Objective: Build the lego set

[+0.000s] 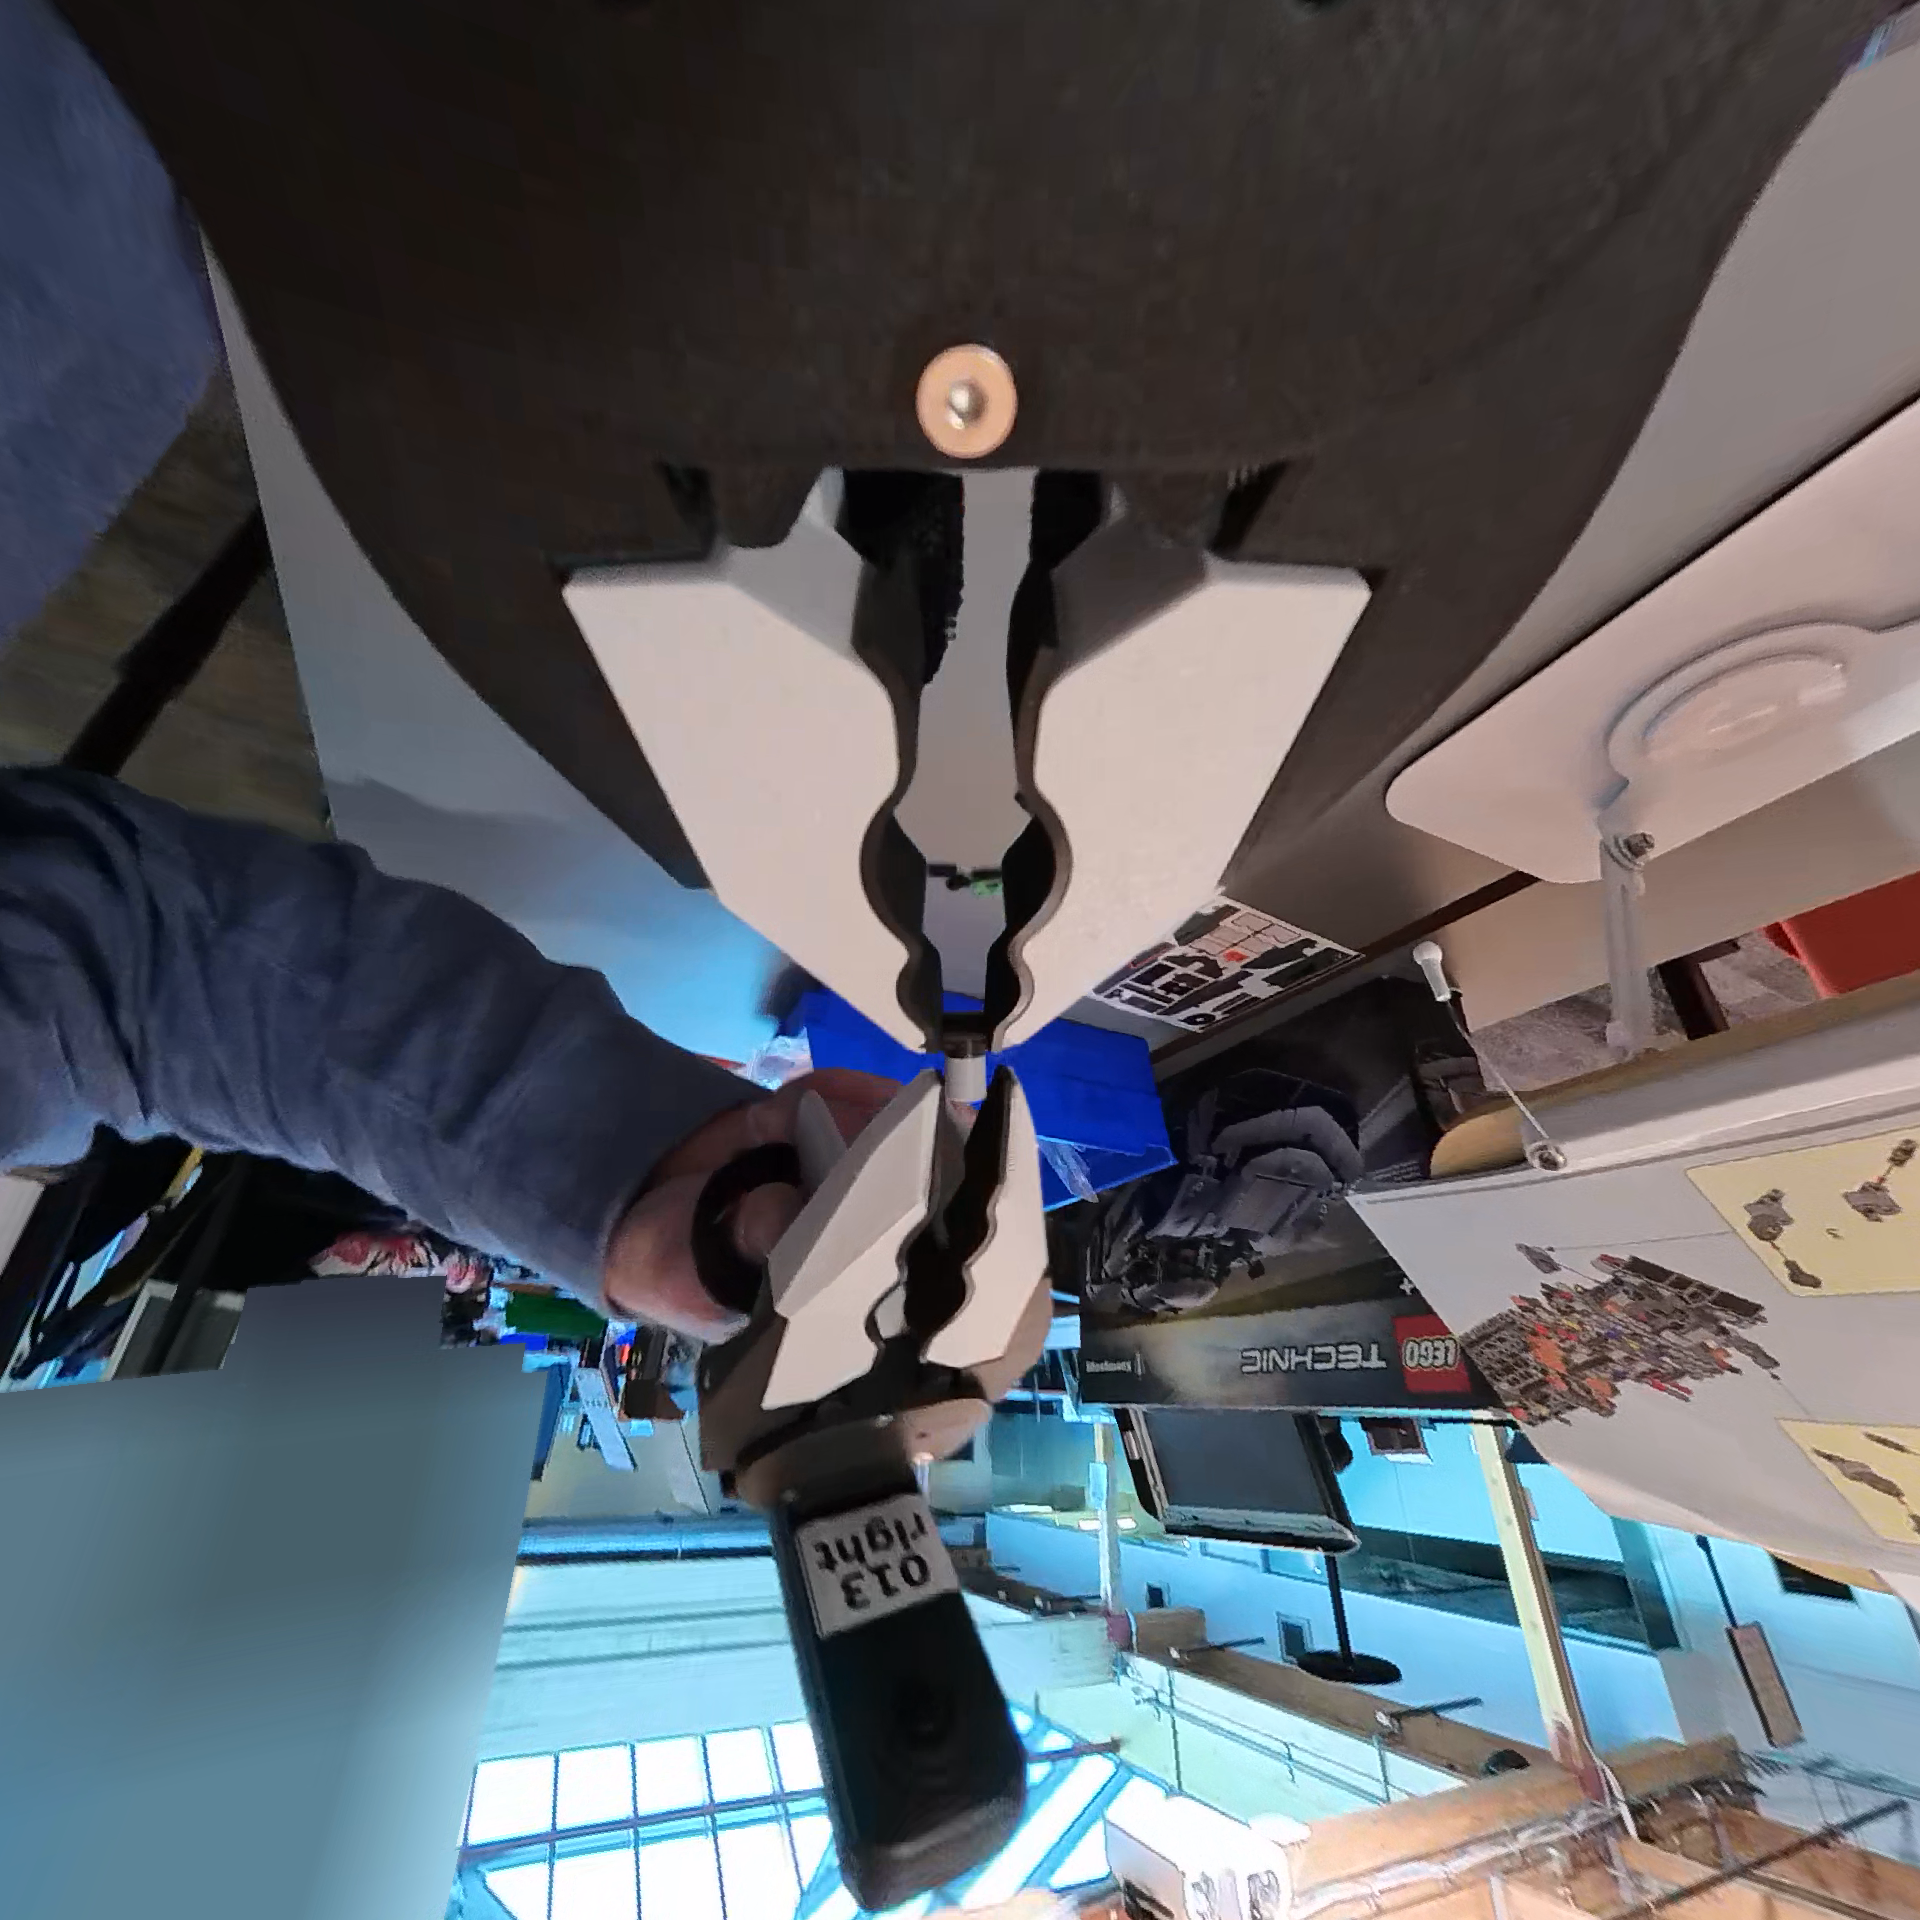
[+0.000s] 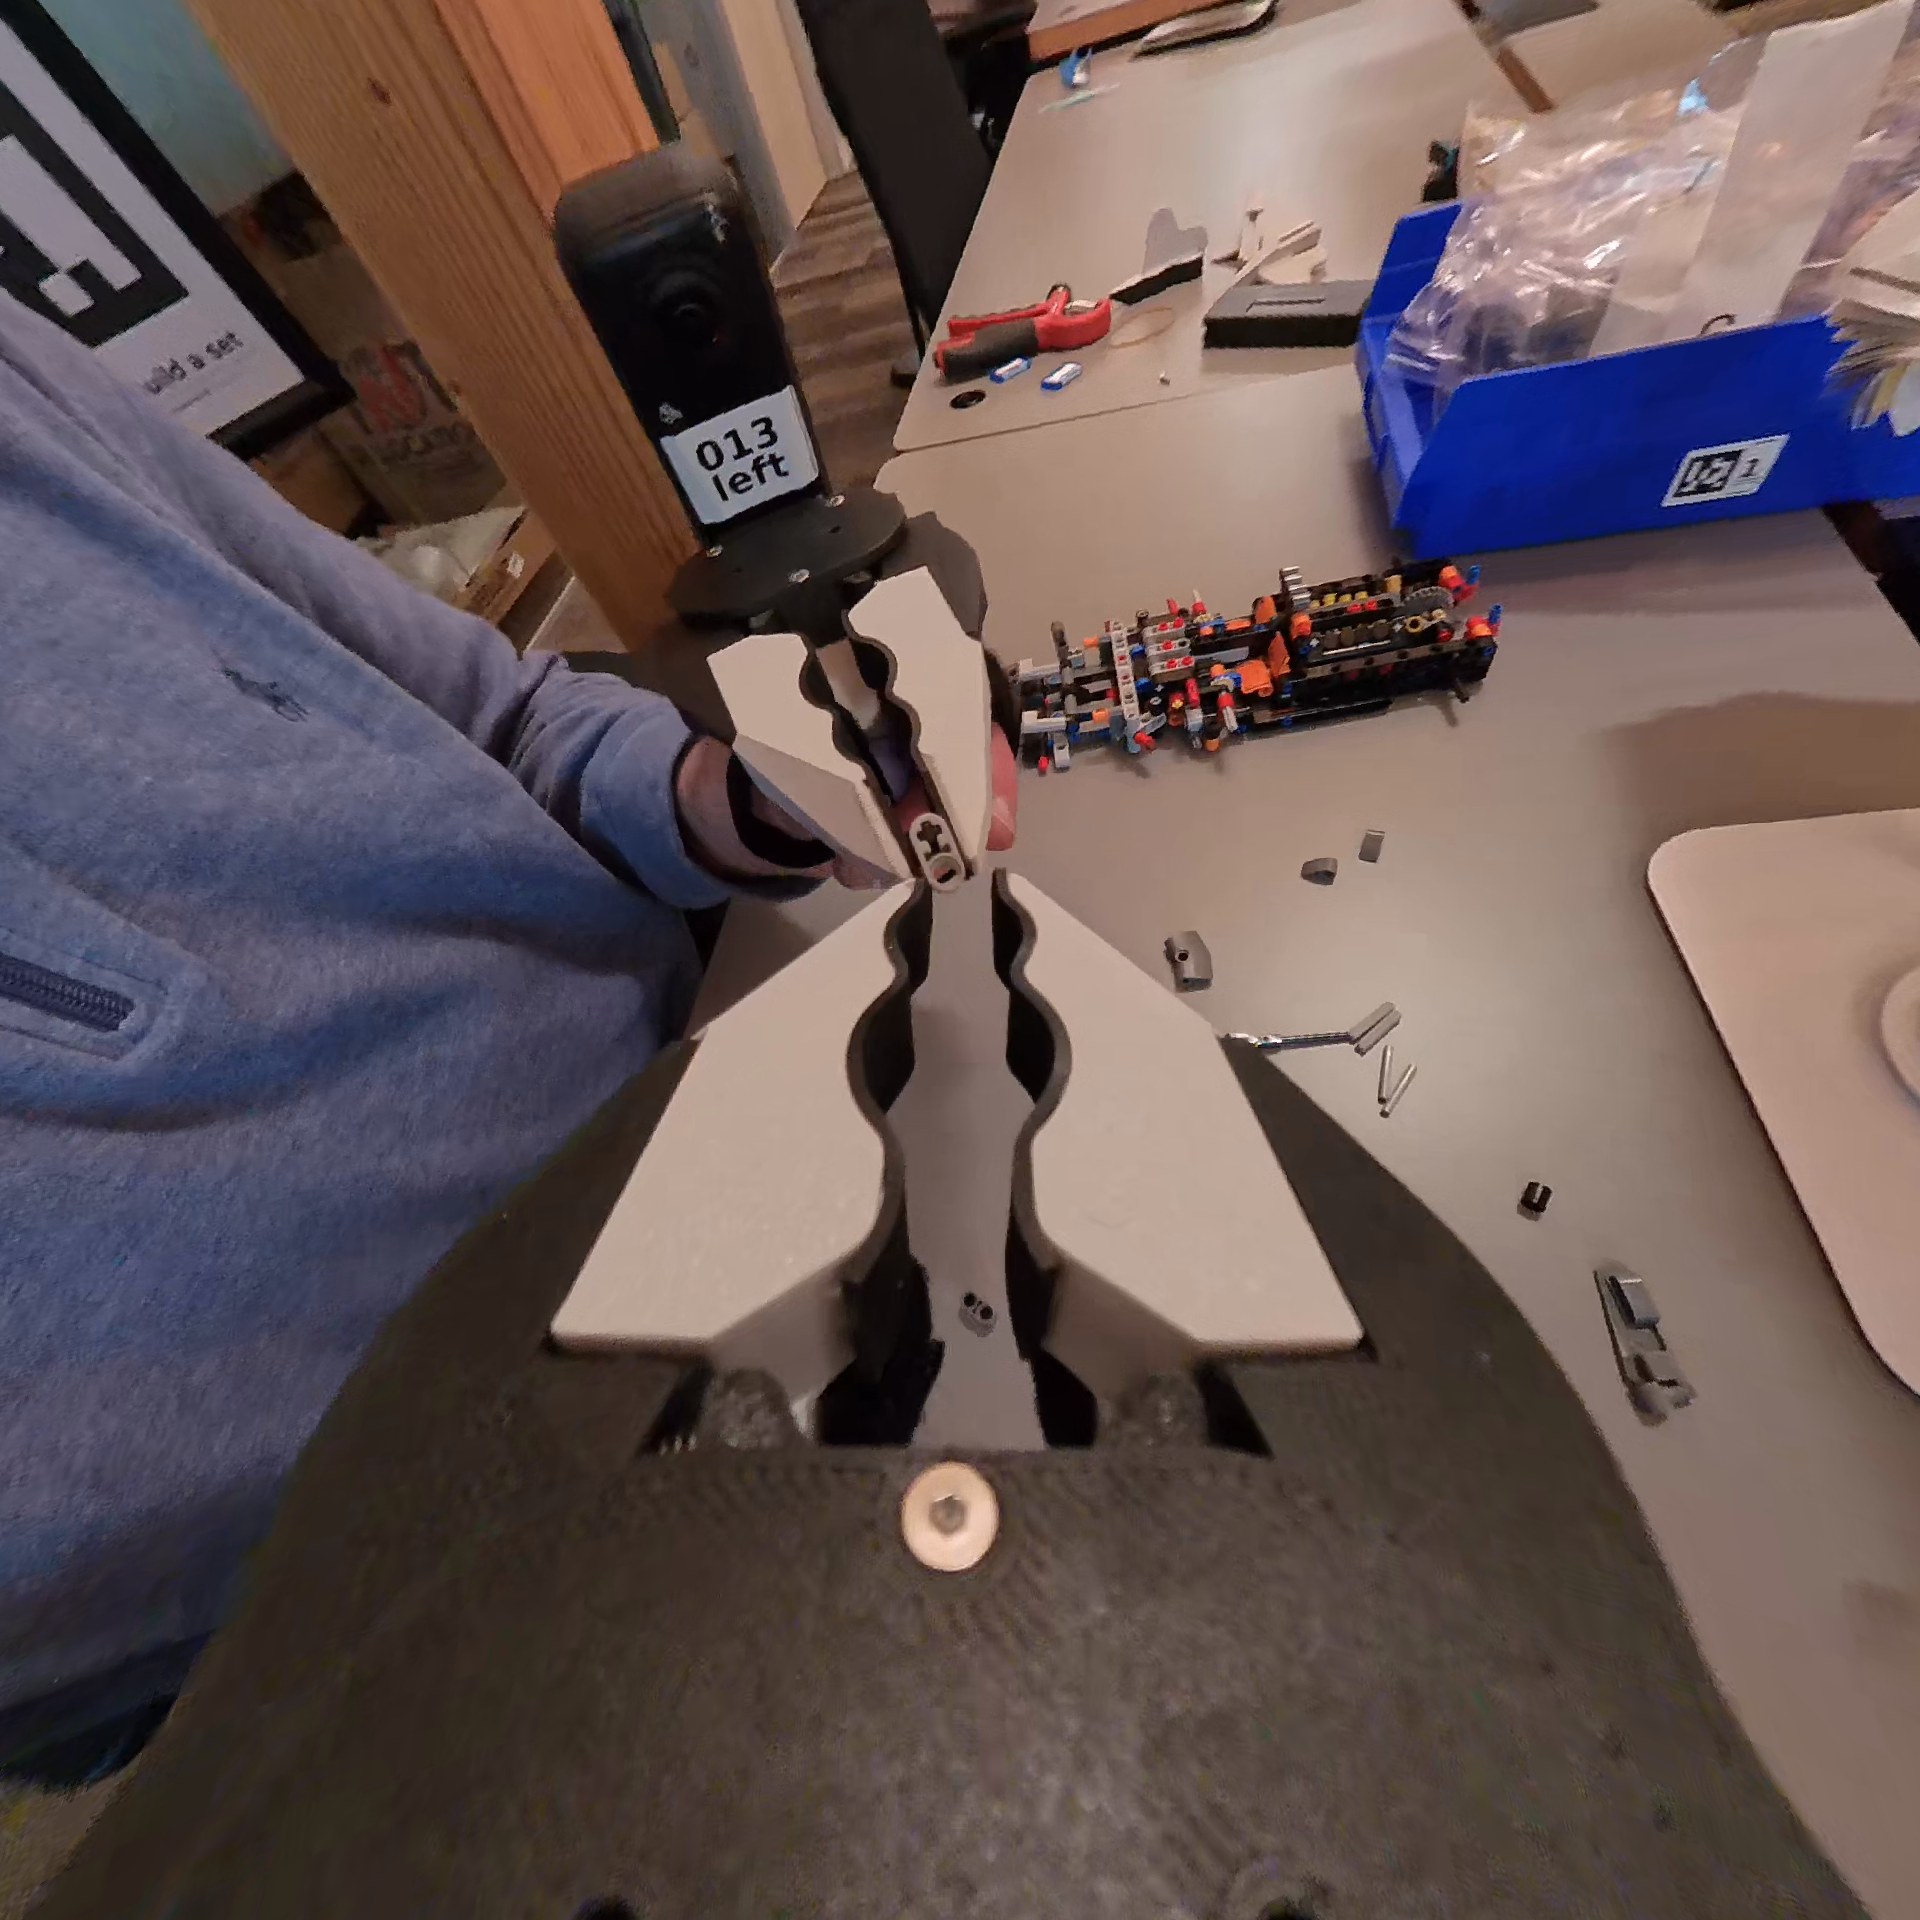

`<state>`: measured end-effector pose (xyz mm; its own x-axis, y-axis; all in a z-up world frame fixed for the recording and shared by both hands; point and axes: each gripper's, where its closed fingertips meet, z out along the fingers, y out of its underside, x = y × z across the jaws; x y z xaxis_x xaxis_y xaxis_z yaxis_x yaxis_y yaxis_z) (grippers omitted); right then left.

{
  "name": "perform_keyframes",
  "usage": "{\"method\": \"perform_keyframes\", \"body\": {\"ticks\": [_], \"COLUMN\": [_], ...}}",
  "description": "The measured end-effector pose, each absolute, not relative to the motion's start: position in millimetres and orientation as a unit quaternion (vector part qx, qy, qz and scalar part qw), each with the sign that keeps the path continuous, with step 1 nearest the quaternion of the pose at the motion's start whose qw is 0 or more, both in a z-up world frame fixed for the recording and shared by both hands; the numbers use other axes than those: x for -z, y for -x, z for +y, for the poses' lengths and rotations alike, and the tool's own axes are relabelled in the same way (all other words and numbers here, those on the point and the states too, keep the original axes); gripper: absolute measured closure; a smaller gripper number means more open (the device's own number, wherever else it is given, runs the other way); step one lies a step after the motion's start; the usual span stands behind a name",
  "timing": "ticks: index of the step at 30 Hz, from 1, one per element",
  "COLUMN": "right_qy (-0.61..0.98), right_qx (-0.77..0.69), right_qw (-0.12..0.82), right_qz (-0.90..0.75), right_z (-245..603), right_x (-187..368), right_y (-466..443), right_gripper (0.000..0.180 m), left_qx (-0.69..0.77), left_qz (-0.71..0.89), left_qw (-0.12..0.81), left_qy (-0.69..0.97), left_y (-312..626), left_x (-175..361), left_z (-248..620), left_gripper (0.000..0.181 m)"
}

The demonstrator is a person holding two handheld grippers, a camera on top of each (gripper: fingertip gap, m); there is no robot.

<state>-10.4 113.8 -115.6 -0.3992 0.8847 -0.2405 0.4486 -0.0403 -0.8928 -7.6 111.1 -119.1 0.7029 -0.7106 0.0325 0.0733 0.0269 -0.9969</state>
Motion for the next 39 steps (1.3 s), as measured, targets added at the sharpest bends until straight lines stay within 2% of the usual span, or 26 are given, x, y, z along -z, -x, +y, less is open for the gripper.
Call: {"method": "perform_keyframes", "body": {"ticks": [6, 11, 16, 25, 31, 39], "right_qy": [0.523, 0.506, 0.478, 0.416, 0.389, 0.398], "right_qx": [-0.496, -0.474, -0.406, -0.242, -0.136, -0.127], "right_qw": [0.278, 0.335, 0.409, 0.536, 0.574, 0.570], "right_qz": [-0.635, -0.638, -0.663, -0.693, -0.708, -0.708], "right_z": [123, 120, 121, 118, 119, 118], "right_x": [110, 107, 108, 103, 108, 115], "right_y": [5, 1, -3, 0, 5, 1], "right_gripper": [0.165, 0.165, 0.164, 0.164, 0.171, 0.173], "left_qx": [0.310, 0.387, 0.488, 0.529, 0.574, 0.576], "left_qz": [0.231, 0.201, 0.164, 0.150, 0.132, 0.138], "left_qw": [0.672, 0.657, 0.624, 0.603, 0.582, 0.570], "left_qy": [0.632, 0.615, 0.587, 0.577, 0.561, 0.569], "left_y": [9, 7, 5, -4, -6, -9], "left_x": [117, 111, 106, 107, 104, 110], "left_z": [114, 115, 116, 116, 114, 113], "left_gripper": [0.175, 0.175, 0.176, 0.176, 0.176, 0.176]}}
